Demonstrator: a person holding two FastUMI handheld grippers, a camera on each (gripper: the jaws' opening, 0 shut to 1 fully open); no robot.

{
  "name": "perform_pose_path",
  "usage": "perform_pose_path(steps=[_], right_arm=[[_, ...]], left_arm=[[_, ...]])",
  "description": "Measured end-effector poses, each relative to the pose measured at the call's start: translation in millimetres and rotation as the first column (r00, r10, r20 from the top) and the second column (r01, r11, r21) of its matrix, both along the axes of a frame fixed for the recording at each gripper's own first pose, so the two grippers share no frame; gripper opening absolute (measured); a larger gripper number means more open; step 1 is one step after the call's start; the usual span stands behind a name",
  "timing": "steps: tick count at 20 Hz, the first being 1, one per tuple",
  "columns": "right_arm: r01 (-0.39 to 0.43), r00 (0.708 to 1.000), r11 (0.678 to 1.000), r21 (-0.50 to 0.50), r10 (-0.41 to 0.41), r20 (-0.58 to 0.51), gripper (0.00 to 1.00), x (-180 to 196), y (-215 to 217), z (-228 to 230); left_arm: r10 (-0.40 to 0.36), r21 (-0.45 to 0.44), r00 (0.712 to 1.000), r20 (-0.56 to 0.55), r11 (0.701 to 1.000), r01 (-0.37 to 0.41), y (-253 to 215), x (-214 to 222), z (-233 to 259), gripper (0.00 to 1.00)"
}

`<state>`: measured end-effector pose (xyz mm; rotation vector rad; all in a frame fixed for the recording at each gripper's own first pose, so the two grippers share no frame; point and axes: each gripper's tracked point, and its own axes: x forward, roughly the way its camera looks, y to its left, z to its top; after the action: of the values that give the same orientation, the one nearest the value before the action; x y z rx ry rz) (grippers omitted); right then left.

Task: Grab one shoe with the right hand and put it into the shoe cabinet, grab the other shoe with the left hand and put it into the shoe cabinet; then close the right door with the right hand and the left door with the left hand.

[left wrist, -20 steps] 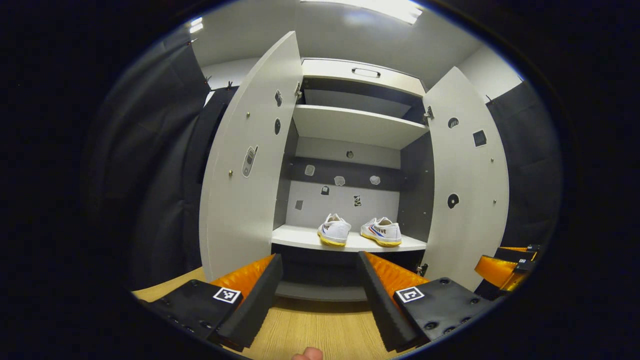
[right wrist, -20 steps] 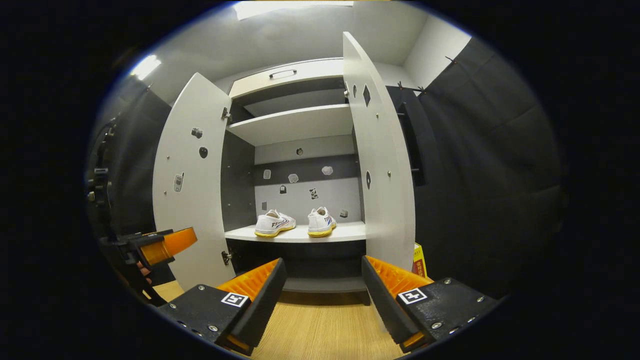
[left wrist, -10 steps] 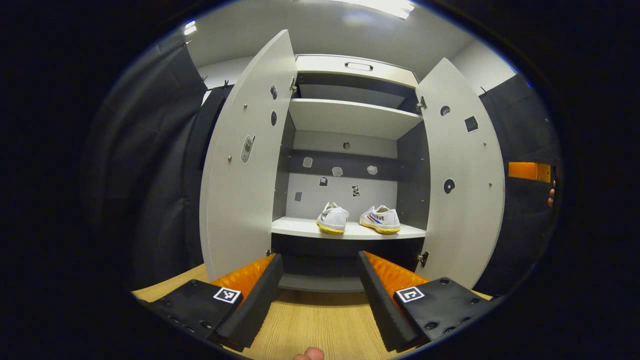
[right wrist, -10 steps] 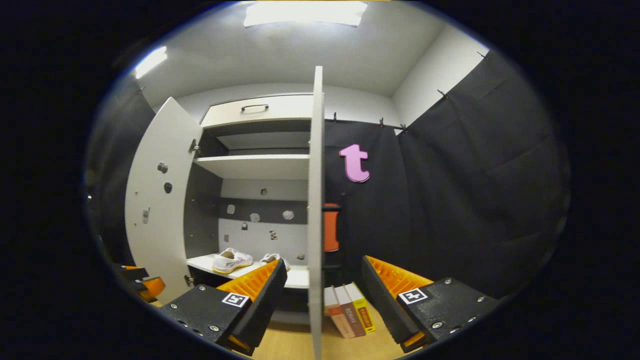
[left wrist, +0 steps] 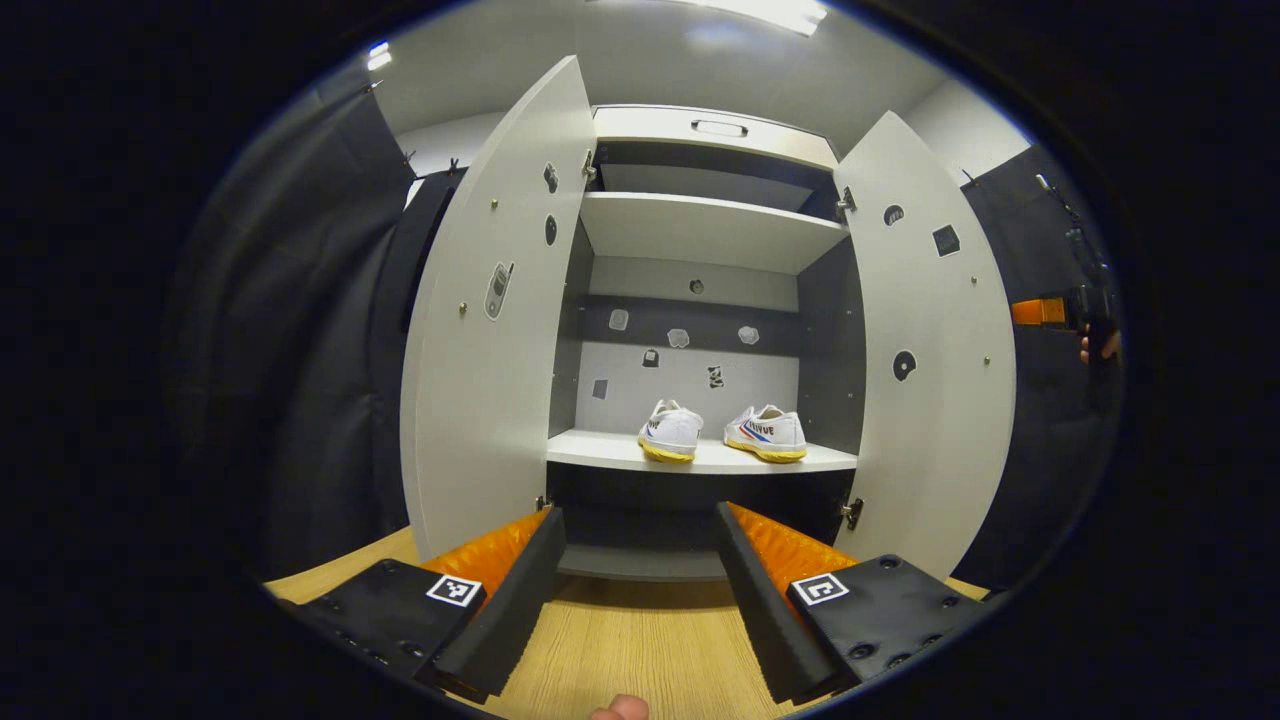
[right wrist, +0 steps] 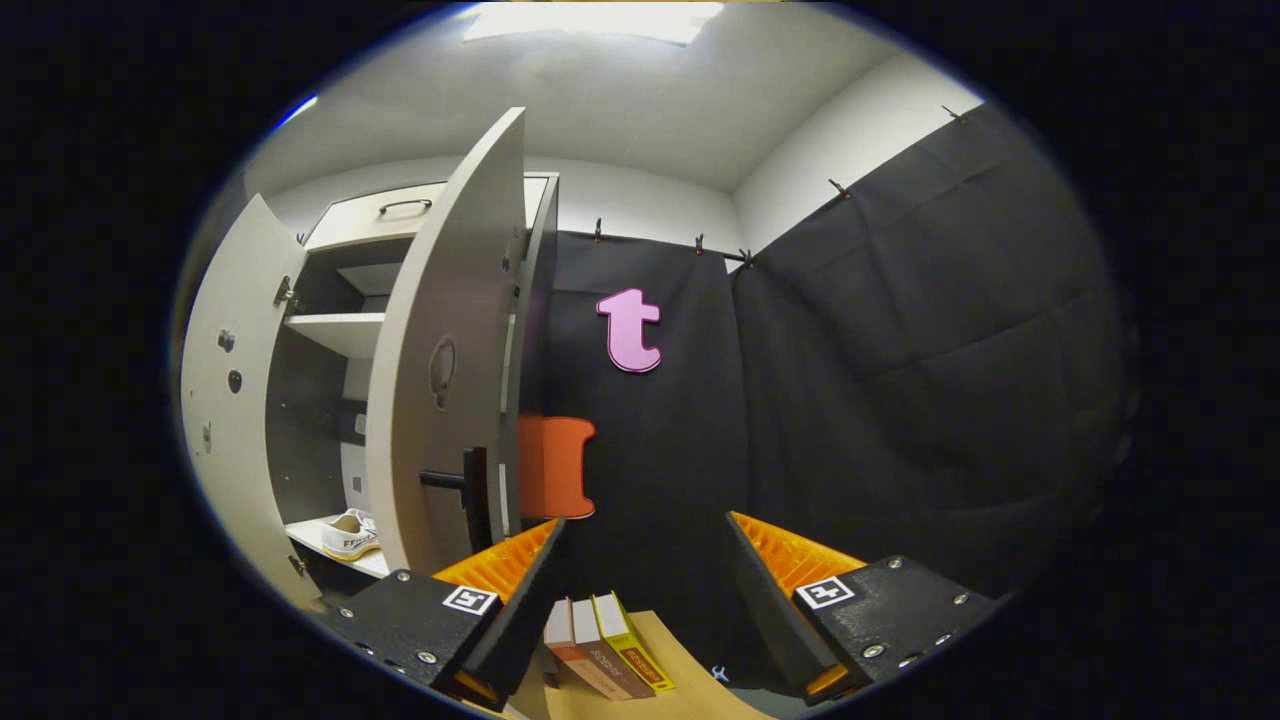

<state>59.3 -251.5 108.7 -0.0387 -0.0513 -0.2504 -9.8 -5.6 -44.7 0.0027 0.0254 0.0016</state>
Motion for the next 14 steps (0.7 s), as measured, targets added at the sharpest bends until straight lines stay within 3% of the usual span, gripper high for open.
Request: perform_pose_path(steps=[14], right_arm=[[-0.026,1.0,0.999,-0.032,0.026,-0.007,0.88,14,36,-6]], left_arm=[[0.013,-0.011,1.0,-0.01,1.0,-0.013,20,2,-2,0.97]])
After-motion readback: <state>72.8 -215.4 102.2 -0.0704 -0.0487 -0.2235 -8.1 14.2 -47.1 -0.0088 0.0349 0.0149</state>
